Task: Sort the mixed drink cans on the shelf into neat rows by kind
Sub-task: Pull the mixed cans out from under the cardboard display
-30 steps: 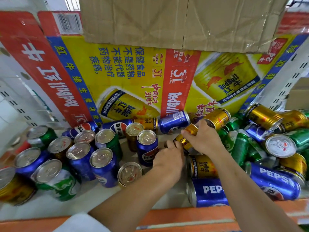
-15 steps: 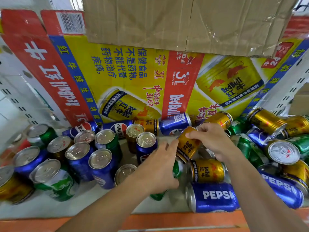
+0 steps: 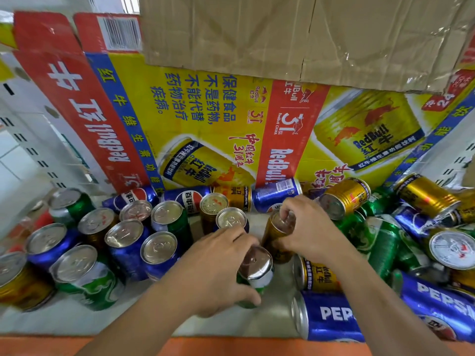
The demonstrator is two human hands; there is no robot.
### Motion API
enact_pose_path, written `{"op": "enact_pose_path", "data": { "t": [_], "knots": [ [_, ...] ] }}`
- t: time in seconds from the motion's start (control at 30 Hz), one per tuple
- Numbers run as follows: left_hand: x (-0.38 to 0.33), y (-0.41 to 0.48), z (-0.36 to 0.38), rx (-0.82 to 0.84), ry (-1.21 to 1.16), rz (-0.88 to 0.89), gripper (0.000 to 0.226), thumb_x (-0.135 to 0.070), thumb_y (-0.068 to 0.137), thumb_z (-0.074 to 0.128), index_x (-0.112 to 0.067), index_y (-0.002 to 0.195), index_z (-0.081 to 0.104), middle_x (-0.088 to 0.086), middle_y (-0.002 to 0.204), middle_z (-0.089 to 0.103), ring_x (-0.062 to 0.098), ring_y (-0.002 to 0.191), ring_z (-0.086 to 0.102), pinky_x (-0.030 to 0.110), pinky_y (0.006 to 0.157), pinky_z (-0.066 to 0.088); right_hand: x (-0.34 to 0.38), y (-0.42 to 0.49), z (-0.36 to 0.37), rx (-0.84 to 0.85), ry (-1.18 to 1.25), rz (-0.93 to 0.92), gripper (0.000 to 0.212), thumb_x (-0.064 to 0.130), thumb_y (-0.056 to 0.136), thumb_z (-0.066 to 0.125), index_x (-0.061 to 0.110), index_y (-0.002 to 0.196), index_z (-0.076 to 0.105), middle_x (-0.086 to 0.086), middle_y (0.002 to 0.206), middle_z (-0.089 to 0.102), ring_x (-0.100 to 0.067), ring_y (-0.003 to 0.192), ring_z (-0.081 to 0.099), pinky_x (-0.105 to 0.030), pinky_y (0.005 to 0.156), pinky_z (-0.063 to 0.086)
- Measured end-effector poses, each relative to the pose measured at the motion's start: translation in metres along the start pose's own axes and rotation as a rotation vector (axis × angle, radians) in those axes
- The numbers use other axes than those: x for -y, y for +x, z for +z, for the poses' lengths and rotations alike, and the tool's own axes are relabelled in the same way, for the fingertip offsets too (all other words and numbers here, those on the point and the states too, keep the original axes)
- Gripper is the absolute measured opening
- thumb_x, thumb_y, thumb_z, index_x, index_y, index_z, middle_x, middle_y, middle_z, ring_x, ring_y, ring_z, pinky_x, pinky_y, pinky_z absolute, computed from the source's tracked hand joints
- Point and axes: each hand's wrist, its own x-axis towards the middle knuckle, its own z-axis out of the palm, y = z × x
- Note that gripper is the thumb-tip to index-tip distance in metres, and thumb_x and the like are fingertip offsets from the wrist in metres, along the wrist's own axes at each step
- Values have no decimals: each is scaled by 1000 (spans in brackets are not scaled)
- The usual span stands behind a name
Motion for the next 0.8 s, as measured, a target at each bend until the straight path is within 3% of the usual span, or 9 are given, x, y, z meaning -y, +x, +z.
{"op": "enact_pose_path", "data": {
  "t": [0.2,0.37,0.53,0.67,0.8],
  "knots": [
    [9,1,-7,-33,-151,19,68,-67,69,70,-39,128,50,-23,119,47,-1,110,45,25,93,42,-5,-2,13,101,-41,-20,34,27,68,81,29,87,53,7,108,45,-14,102,44,-29,86,44],
    [19,6,-22,-68,-254,13,48,-62,76,66,-38,117,61,-26,101,55,-8,93,51,13,78,43,-9,3,-3,179,101,13,19,41,80,72,28,86,59,12,99,53,-4,89,52,-21,70,41],
    [42,29,-39,-242,-275,-78,32,-51,84,61,-29,107,67,-20,97,61,-3,87,56,11,70,40,-13,30,-2,-24,53,49,21,36,82,70,21,88,57,8,94,58,-10,88,55,-24,68,41],
    [68,58,-48,-159,-102,-189,32,-42,92,58,-21,116,64,-7,110,62,8,96,54,25,83,44,-16,61,2,-46,-223,28,44,29,78,72,20,117,53,-1,120,53,-22,111,49,-34,96,43],
    [82,88,-49,-49,30,-263,35,-38,96,53,-19,124,59,1,127,58,18,116,51,38,99,43,-7,83,10,97,-467,18,63,25,82,69,22,138,40,-5,137,43,-31,129,36,-48,106,35]
  ]
}}
